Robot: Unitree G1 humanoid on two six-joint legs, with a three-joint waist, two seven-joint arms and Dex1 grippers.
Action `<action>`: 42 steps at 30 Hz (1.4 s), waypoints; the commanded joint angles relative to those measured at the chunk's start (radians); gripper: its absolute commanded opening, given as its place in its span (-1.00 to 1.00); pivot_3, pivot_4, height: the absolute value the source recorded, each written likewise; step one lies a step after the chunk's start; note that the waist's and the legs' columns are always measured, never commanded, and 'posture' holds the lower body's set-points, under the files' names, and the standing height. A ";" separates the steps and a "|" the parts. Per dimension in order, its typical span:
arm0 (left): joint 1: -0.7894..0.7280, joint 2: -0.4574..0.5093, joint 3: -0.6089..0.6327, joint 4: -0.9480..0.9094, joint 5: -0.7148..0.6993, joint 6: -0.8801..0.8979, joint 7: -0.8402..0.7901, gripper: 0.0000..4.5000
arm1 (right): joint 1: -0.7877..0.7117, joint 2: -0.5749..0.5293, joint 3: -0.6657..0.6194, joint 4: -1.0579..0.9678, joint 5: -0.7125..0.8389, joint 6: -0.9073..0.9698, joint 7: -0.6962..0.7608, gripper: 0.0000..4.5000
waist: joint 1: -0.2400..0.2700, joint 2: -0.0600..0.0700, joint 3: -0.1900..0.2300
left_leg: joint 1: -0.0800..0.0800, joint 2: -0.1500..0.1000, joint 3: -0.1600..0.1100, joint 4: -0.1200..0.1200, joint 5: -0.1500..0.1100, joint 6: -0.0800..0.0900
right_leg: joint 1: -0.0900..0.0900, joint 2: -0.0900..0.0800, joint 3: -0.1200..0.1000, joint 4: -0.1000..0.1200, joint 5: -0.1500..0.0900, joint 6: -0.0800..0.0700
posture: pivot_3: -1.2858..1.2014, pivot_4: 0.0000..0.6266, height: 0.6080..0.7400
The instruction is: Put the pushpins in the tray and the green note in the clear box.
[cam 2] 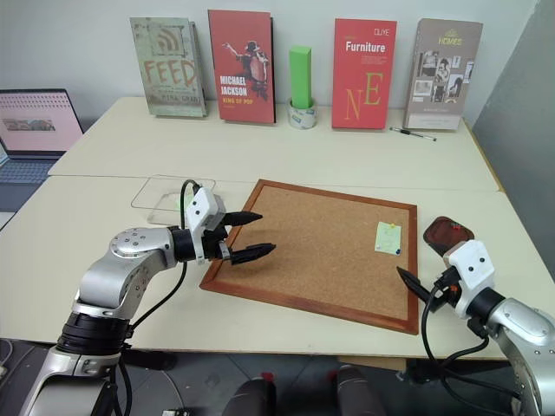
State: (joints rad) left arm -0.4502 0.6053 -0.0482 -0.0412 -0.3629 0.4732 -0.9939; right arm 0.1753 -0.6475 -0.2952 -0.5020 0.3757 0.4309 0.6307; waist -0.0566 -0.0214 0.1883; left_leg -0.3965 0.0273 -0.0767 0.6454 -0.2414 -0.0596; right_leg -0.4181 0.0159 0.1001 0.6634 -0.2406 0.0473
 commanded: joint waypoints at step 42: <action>-0.228 -0.240 -0.216 0.269 0.131 -0.177 -0.052 -0.61 | -0.020 0.030 0.040 -0.089 0.009 0.113 -0.099 1.00 | 0.000 0.000 0.000 | 0.000 -0.001 0.000 0.000 0.000 0.000 | 0.001 0.000 0.000 0.000 0.002 0.003 | 0.03 -0.52 1.00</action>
State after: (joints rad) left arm -0.6581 0.3763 -0.2664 0.2090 -0.2432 0.3325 -1.0389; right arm 0.1810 -0.6214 -0.2482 -0.5486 0.3723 0.5241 0.5538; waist -0.0562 -0.0214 0.1882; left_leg -0.3968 0.0264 -0.0769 0.6456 -0.2414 -0.0596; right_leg -0.4176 0.0159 0.1005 0.6630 -0.2387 0.0506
